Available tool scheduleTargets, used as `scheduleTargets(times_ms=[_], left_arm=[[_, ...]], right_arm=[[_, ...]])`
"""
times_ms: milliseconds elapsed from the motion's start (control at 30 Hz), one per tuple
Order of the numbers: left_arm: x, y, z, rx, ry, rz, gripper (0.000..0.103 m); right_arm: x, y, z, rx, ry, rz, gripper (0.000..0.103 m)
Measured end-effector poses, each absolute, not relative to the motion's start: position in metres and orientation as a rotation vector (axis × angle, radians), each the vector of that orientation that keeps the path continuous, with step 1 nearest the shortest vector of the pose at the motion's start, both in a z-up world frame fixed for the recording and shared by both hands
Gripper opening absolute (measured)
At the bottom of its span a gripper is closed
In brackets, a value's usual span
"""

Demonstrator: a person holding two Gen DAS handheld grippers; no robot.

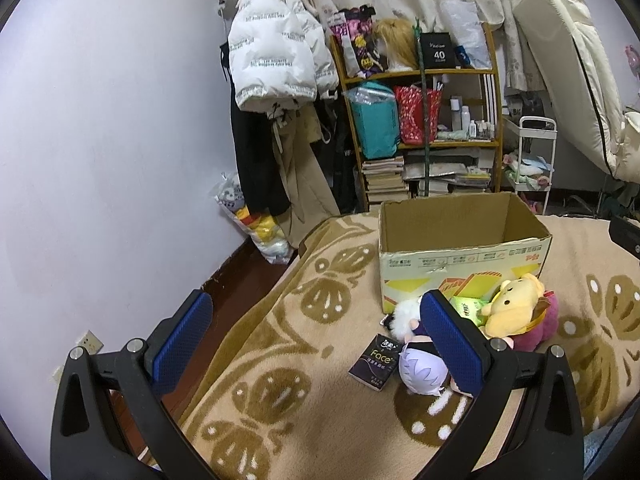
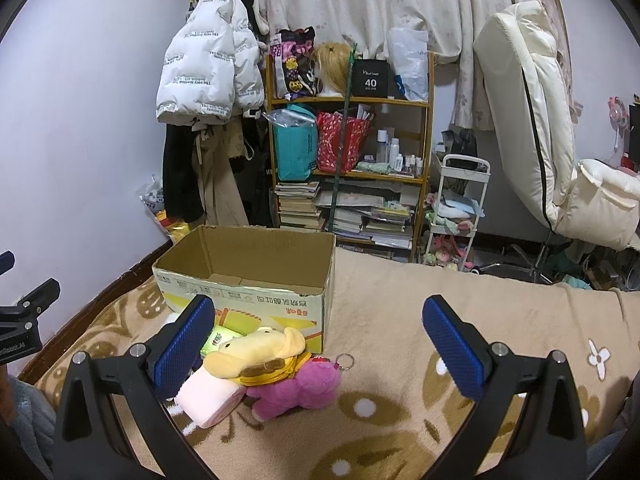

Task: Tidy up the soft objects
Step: 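Lower the left tool onto the purple-haired doll while the right tool approaches the yellow bear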

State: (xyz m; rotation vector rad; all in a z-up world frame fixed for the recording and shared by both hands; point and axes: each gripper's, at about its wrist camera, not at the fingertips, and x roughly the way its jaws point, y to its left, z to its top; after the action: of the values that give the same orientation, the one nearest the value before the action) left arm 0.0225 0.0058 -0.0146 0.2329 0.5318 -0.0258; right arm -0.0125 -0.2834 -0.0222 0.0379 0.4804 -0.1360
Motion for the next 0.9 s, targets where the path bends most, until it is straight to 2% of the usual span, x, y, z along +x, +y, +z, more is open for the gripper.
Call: scheduleTargets(times_ms=[500,900], left_arm=[[0.069,-0.007,-0.036,0.186,0.636,-0.056,0.102],[0.101,-0.031,-0.086,0.204,0.793,-0.106,0.102]], right_arm=[[0.028,-0.260,-0.033,-0.051,0.533,-0.103,0.103],[0.068,-0.262,-0.064,-0.040,0.632,-0.111,0.103]])
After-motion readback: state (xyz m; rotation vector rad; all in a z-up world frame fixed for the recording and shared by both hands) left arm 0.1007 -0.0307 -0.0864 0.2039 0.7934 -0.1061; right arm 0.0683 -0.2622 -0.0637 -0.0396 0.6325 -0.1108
